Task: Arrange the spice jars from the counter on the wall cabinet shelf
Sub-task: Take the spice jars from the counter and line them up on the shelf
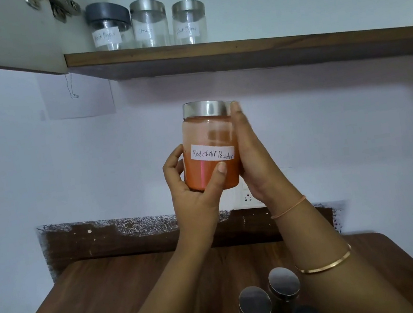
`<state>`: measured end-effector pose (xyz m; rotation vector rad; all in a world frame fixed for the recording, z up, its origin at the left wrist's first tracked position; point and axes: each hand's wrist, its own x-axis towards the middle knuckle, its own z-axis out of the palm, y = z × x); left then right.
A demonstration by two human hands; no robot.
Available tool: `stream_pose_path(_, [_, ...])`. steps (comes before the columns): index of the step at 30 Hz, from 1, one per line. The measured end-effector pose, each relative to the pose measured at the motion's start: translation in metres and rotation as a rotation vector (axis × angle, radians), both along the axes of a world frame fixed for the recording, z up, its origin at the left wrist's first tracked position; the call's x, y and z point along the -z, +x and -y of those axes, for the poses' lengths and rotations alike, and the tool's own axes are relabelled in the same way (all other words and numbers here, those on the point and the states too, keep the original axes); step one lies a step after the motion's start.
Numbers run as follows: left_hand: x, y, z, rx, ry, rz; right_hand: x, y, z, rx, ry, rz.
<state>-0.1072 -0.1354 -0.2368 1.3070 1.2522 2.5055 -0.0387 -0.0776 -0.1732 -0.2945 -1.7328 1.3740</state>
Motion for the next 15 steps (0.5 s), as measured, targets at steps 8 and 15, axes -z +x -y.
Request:
stream_pose_path(8, [-0.018, -0.011, -0.013, -0.028, 0.049, -0.035, -0.017, 0.004, -0.002, 0.081, 0.216, 0.139])
stream_pose_path(15, [-0.065, -0.032, -0.023, -0.064, 0.088, -0.359, -0.066, 0.011, -0.006, 0.194, 0.303, -0.067])
